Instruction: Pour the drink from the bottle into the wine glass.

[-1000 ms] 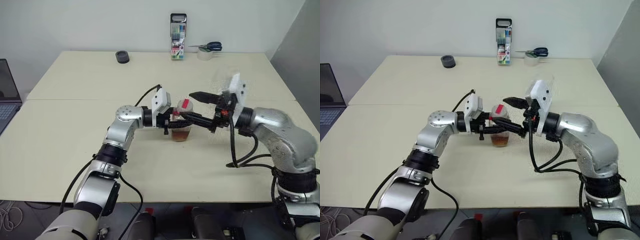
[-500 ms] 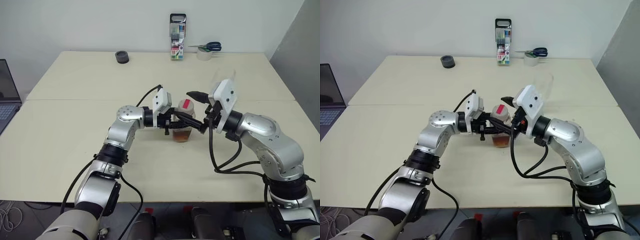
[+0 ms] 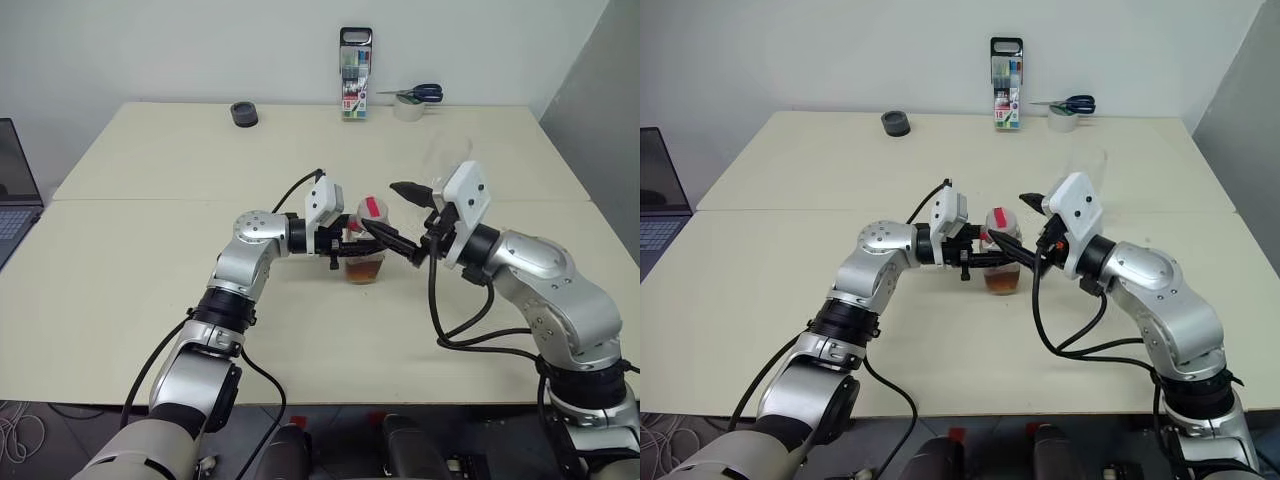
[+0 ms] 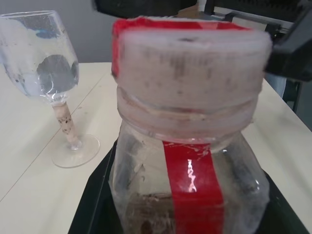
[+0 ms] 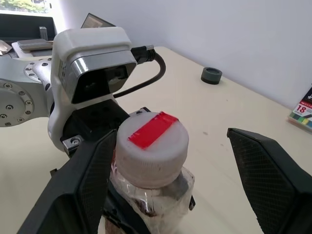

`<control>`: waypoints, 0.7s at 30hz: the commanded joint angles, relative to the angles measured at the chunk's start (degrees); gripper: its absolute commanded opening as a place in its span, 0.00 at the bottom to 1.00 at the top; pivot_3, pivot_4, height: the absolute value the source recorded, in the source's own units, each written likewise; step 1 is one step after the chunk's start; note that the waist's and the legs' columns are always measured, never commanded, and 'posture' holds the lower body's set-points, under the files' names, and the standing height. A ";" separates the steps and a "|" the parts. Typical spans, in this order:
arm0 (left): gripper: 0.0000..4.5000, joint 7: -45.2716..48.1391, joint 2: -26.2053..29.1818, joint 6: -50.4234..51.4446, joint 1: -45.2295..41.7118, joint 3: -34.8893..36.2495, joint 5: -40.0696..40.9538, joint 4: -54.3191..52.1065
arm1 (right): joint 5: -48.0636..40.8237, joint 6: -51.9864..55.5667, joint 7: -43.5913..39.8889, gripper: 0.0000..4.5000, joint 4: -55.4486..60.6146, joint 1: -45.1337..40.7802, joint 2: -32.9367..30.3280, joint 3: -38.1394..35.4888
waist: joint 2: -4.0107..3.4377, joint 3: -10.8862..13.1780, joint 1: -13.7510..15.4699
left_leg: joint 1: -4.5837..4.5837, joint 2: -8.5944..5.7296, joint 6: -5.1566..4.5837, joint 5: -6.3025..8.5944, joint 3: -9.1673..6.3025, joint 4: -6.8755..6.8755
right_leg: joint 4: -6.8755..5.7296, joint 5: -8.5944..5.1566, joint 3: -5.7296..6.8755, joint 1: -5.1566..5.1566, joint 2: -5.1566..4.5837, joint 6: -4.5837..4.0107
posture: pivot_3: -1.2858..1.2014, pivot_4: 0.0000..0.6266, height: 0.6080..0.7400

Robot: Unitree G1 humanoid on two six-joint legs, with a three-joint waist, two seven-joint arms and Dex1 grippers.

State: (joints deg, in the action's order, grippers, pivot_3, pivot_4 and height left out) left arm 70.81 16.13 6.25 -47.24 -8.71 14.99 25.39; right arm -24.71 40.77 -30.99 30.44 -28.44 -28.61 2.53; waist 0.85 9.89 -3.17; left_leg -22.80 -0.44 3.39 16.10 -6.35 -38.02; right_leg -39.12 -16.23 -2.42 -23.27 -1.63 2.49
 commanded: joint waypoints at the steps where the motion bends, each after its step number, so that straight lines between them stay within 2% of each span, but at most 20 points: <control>1: 0.38 0.92 0.44 -0.43 -0.63 0.63 1.01 -2.02 | -2.21 1.72 0.68 0.86 2.74 0.54 -1.31 -4.34 | 0.00 0.00 0.02 | 0.00 0.00 0.00 0.00 0.00 0.00 | 0.00 0.00 0.00 0.00 0.00 0.00 | 0.52 0.24 1.00; 5: 0.38 1.12 0.70 0.05 -1.26 1.11 1.43 -1.50 | -6.93 4.79 -0.71 0.86 6.40 1.13 -2.02 -4.83 | 0.00 0.00 0.03 | 0.00 0.00 0.00 0.00 -0.01 0.01 | 0.00 0.00 0.00 0.00 0.00 0.00 | 0.52 0.24 1.00; 10: 0.38 1.71 0.88 1.38 -2.41 2.03 2.42 -0.83 | -8.13 5.93 0.82 0.86 7.31 -0.39 -1.14 -3.64 | 0.00 0.00 0.03 | 0.00 0.00 -0.01 0.00 -0.01 0.00 | 0.00 0.00 0.01 0.00 0.00 0.00 | 0.52 0.24 1.00; 21: 0.38 3.90 1.34 3.56 -2.79 2.15 3.48 -1.70 | 1.16 0.27 5.36 0.86 1.14 -3.97 3.10 3.31 | 0.00 0.00 -0.07 | 0.01 0.01 0.01 0.00 -0.02 0.00 | -0.01 0.00 0.01 0.00 0.02 0.00 | 0.52 0.24 1.00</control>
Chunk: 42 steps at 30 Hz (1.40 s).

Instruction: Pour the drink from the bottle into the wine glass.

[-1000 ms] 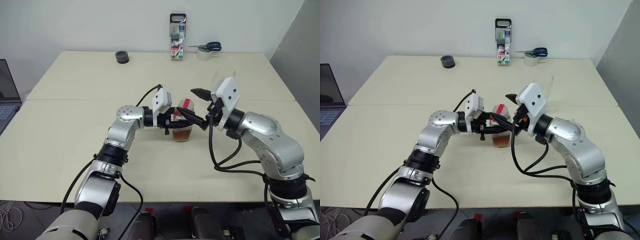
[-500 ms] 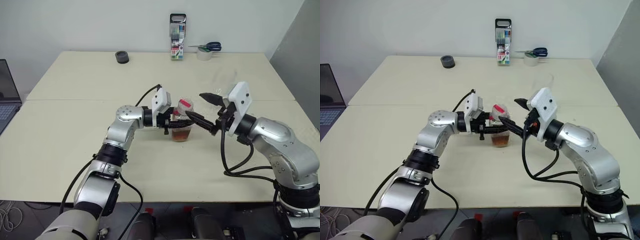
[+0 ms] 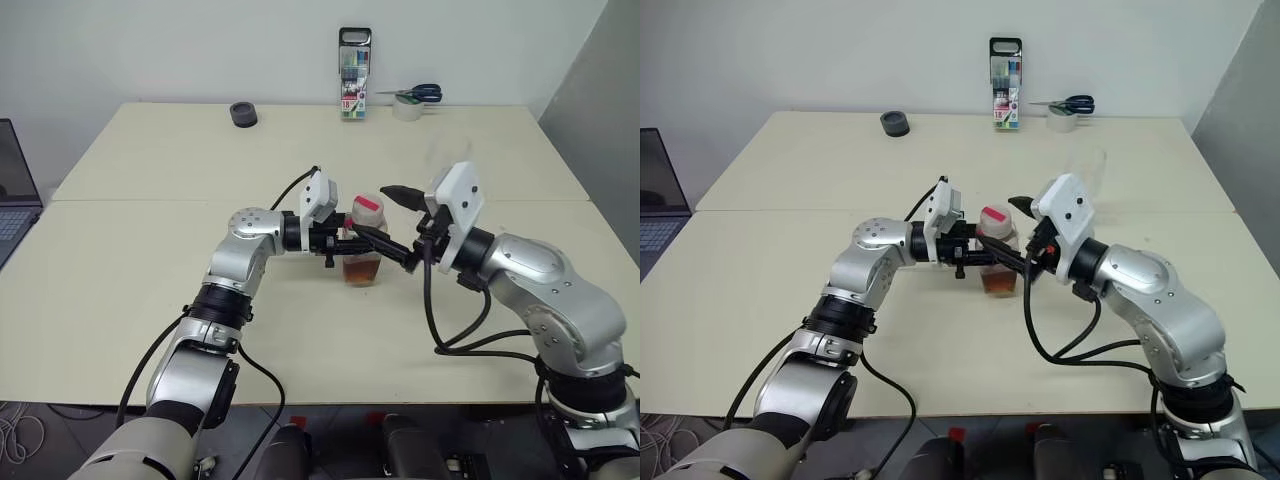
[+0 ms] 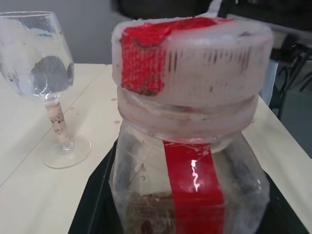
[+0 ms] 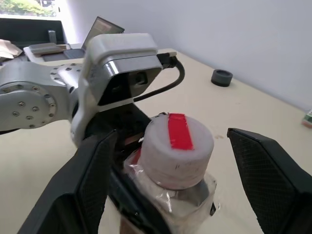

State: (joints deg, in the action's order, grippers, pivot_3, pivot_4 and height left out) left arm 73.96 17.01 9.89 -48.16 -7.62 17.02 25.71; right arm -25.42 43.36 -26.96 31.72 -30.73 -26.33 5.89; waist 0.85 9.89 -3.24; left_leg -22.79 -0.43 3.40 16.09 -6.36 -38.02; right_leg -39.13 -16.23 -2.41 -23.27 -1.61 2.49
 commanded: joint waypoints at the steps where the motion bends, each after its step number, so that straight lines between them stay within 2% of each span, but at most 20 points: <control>1: 0.38 0.92 0.54 -0.04 -1.78 1.00 1.41 -2.17 | 2.28 -2.62 1.50 0.86 -0.52 -1.87 1.13 -0.02 | 0.00 0.00 0.00 | 0.00 0.00 0.00 0.00 0.00 0.00 | 0.00 0.00 0.00 0.00 0.00 0.00 | 0.52 0.24 1.00; 17: 0.38 1.49 1.39 -0.01 -0.70 0.52 1.09 -3.17 | 0.78 -0.40 1.76 0.86 0.13 -0.63 1.31 -3.44 | 0.00 0.00 0.01 | 0.00 0.00 0.00 0.00 0.00 0.00 | 0.00 0.00 0.00 0.00 -0.01 0.00 | 0.52 0.24 1.00; 42: 0.38 1.54 1.45 0.16 -0.47 0.52 1.00 -3.33 | -1.75 1.94 1.20 0.86 2.84 0.85 -0.24 -4.44 | 0.00 0.00 0.01 | 0.00 0.00 -0.01 0.01 0.00 0.01 | 0.00 0.00 -0.01 0.00 0.00 0.00 | 0.52 0.24 1.00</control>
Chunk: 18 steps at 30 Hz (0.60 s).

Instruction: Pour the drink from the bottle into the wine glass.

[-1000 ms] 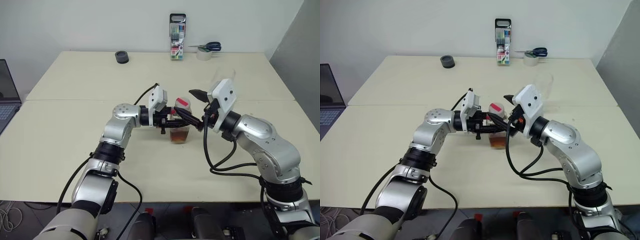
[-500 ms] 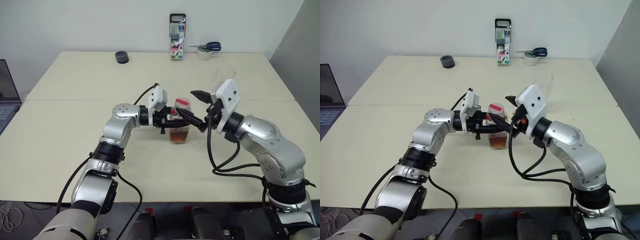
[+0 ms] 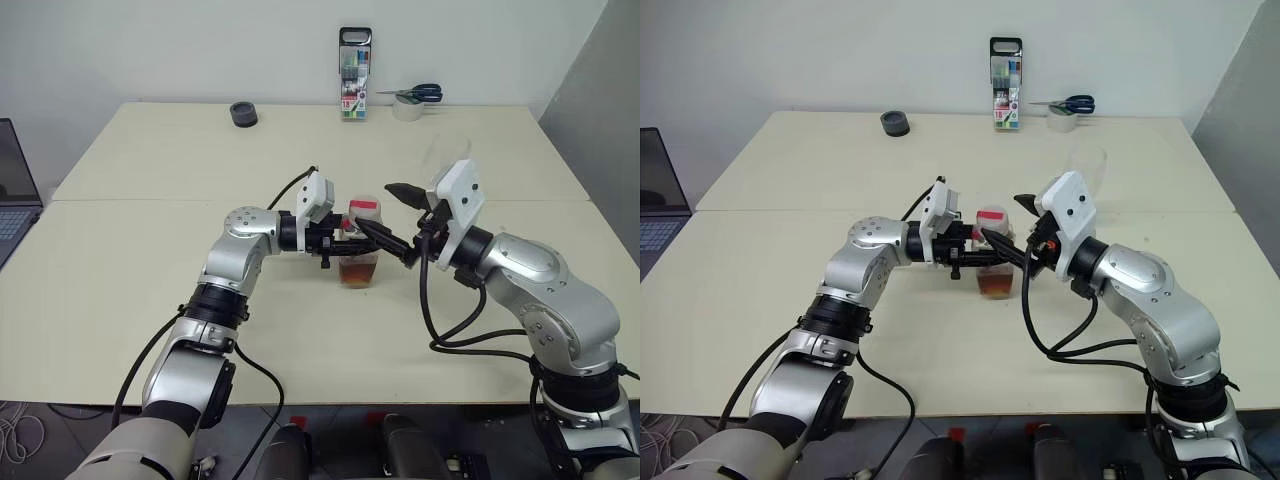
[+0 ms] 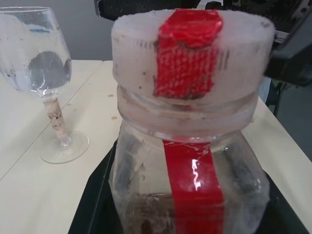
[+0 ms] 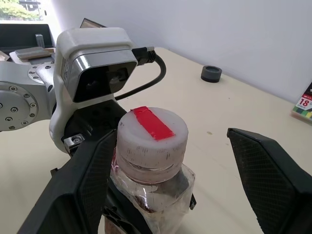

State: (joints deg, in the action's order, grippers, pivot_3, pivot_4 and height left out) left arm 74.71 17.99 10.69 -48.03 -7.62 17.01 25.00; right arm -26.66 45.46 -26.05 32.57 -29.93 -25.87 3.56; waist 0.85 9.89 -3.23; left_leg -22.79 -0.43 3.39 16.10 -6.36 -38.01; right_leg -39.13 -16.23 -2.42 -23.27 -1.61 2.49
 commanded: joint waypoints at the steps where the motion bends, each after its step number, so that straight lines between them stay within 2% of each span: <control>1: 0.38 0.78 0.47 -0.64 -0.58 0.52 1.00 -2.64 | -0.56 -0.11 0.26 0.86 2.06 0.07 -0.72 -2.13 | 0.00 0.00 0.00 | 0.00 0.00 0.00 0.00 0.00 0.00 | 0.00 0.00 0.00 0.00 0.00 0.00 | 0.52 0.24 1.00; 18: 0.38 0.73 0.40 -0.89 -0.59 0.65 0.83 -2.45 | -4.69 1.18 -1.18 0.86 3.67 0.49 -1.27 -1.98 | 0.00 0.00 0.00 | 0.00 0.00 0.00 0.00 0.00 0.00 | 0.00 0.00 0.00 0.00 0.00 0.00 | 0.52 0.24 1.00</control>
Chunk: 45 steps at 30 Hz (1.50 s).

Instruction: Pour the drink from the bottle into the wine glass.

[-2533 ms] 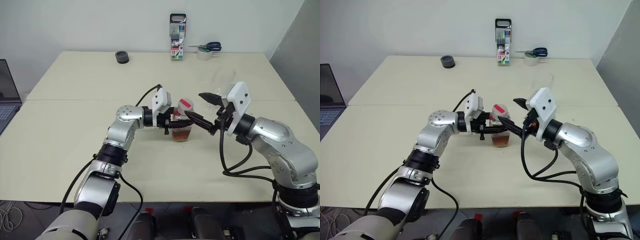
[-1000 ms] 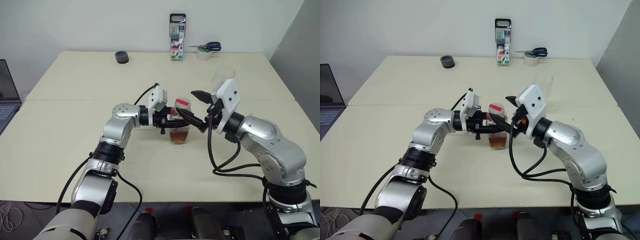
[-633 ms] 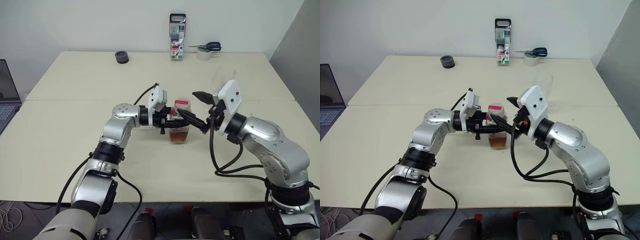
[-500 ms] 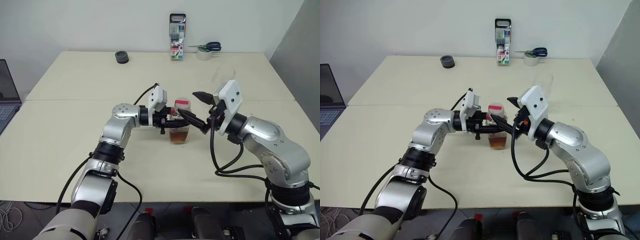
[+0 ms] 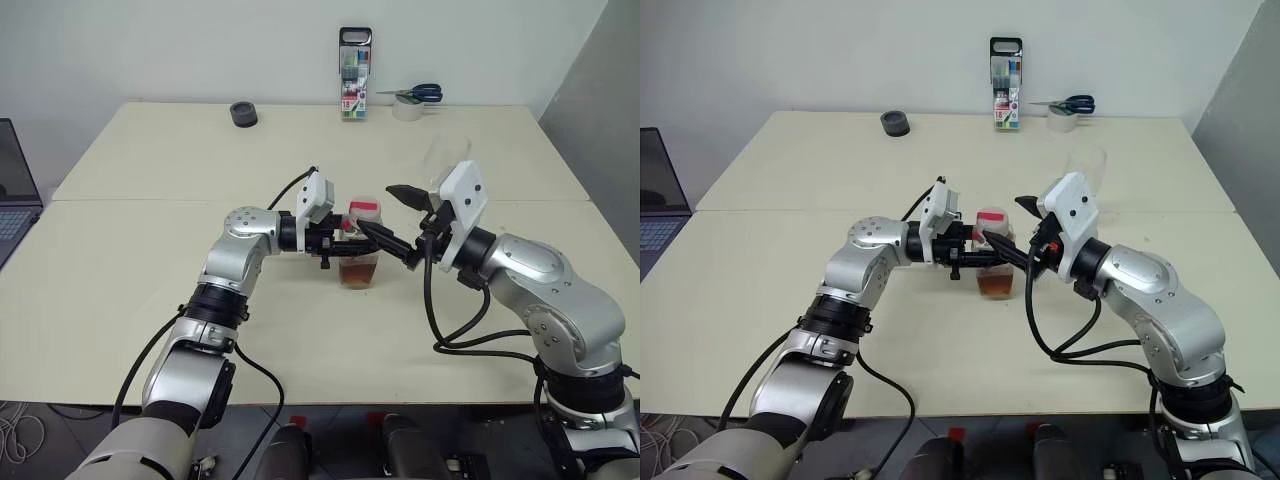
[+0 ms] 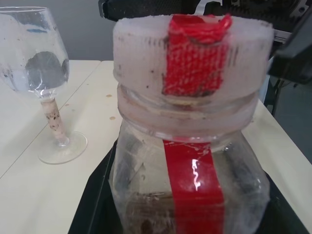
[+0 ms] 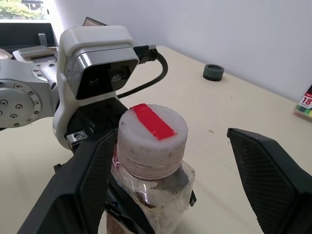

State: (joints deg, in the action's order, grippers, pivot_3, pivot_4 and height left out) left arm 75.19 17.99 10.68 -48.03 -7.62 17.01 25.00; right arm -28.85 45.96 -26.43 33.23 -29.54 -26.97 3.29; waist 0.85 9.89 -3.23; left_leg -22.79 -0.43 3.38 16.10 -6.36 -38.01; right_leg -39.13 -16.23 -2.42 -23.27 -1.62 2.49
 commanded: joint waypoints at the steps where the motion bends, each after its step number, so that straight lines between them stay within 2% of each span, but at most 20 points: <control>1: 0.38 0.25 0.39 -0.89 -0.59 0.64 0.83 -2.44 | -3.09 1.09 -0.89 0.86 3.08 0.04 -0.14 -1.88 | 0.00 0.00 0.00 | 0.00 0.00 0.00 0.00 0.00 0.00 | 0.00 0.00 0.00 0.00 0.00 0.00 | 0.52 0.24 1.00; 9: 0.38 0.47 0.26 -1.43 -0.62 0.46 0.51 -2.16 | -6.48 4.50 -1.40 0.86 -0.73 -3.52 -0.01 -3.25 | 0.00 0.00 0.00 | 0.00 0.00 0.00 0.00 0.00 0.00 | 0.00 0.00 0.00 0.00 0.00 0.00 | 0.52 0.24 1.00; 17: 0.38 0.59 0.46 -2.14 -0.25 0.30 0.17 -2.33 | -5.63 3.75 -4.38 0.86 -4.43 -6.62 -1.18 -1.11 | 0.00 0.00 -0.01 | 0.00 0.00 0.00 0.00 0.00 0.00 | 0.00 0.00 0.00 0.00 0.00 0.00 | 0.52 0.24 1.00; 20: 0.38 0.59 0.55 -2.24 -0.08 0.29 0.12 -2.45 | -5.03 3.34 -4.38 0.72 -4.61 -6.75 -1.01 -0.37 | 0.00 0.00 -0.01 | 0.00 0.00 0.00 0.00 0.00 0.00 | 0.00 0.00 0.00 0.00 0.00 0.00 | 0.52 0.24 1.00; 24: 0.38 0.50 0.54 -2.21 0.22 0.18 0.09 -2.82 | -4.21 2.61 -4.38 0.42 -3.87 -6.48 -1.11 0.39 | 0.00 0.00 -0.01 | 0.00 0.00 0.00 0.00 0.00 0.00 | 0.00 0.00 0.01 0.00 0.00 0.00 | 0.52 0.24 1.00; 25: 0.38 0.47 0.51 -2.19 0.29 0.16 0.09 -2.92 | -3.94 2.41 -4.42 0.40 -3.57 -6.35 -1.21 0.57 | 0.00 0.00 -0.01 | 0.00 0.00 0.00 0.00 0.00 0.00 | 0.00 0.00 0.00 0.00 0.00 0.00 | 0.52 0.24 1.00; 36: 0.38 0.24 0.68 -1.94 0.99 0.02 0.35 -3.51 | 1.80 -3.69 -5.62 0.39 0.58 -4.72 -4.25 2.82 | 0.00 0.00 0.00 | 0.00 0.01 0.00 0.00 0.00 0.00 | 0.01 0.00 0.01 0.00 0.00 0.00 | 0.52 0.24 1.00; 45: 0.37 -0.30 0.94 -1.32 1.73 0.11 0.58 -4.59 | -14.05 2.72 -2.15 0.37 0.37 -2.24 3.96 -7.71 | 0.00 0.00 0.01 | 0.00 0.01 0.00 0.00 -0.02 0.00 | -0.01 0.00 0.00 0.00 0.00 0.00 | 0.52 0.24 1.00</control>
State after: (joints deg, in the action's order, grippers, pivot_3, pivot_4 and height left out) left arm 75.18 18.74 9.66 -45.40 -8.09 16.85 22.93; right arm -39.67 48.10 -29.58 31.66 -31.88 -23.48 -1.77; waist 0.85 9.89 -3.21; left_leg -22.80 -0.42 3.39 16.10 -6.38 -38.02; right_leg -39.14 -16.23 -2.41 -23.27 -1.62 2.49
